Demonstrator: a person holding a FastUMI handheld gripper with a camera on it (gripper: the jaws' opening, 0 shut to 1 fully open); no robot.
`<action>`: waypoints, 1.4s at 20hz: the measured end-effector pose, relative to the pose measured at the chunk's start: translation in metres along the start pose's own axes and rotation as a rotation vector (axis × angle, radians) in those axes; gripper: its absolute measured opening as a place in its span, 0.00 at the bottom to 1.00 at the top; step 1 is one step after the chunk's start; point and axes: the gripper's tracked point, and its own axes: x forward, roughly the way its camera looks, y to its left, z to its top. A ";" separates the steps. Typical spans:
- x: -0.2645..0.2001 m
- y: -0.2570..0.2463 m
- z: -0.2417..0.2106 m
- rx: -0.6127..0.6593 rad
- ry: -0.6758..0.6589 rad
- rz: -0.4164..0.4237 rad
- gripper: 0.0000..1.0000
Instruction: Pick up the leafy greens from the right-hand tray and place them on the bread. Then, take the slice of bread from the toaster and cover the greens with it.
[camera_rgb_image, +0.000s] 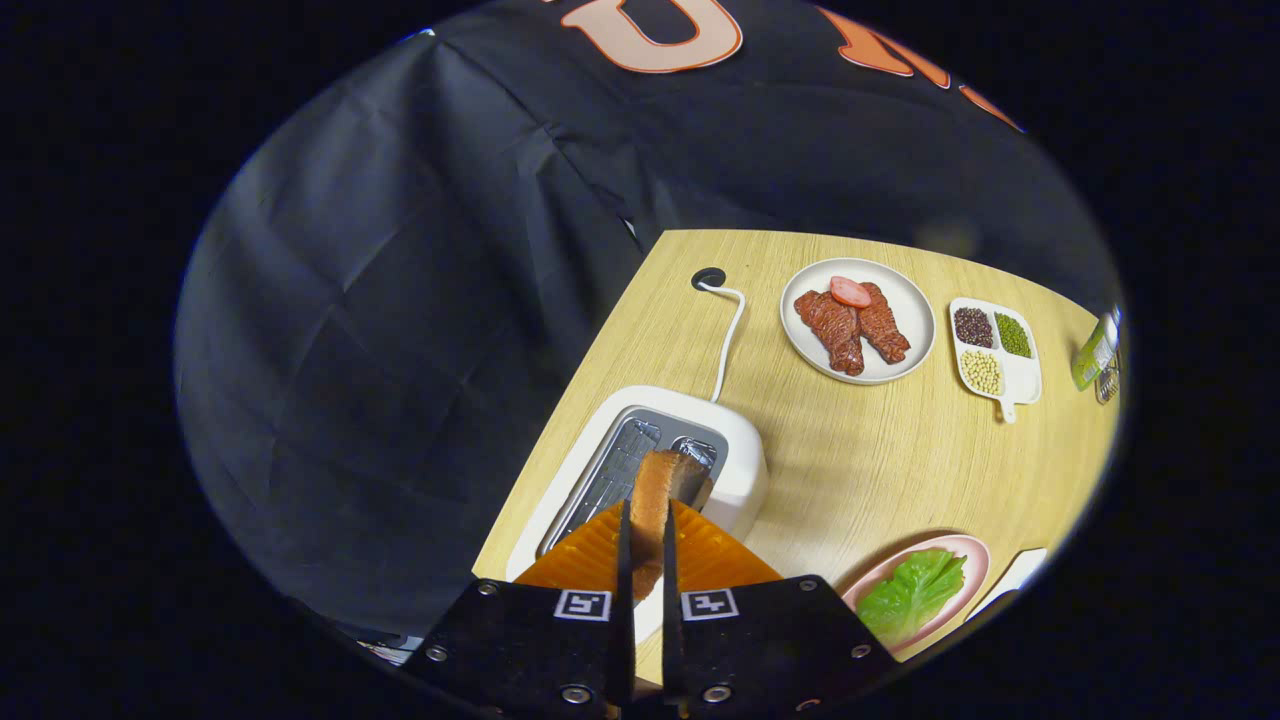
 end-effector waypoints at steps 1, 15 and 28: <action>-0.006 0.000 0.001 0.008 -0.016 0.014 0.11; -0.100 -0.016 0.002 0.065 -0.205 0.155 0.10; -0.134 -0.098 -0.055 0.115 -0.250 0.162 0.10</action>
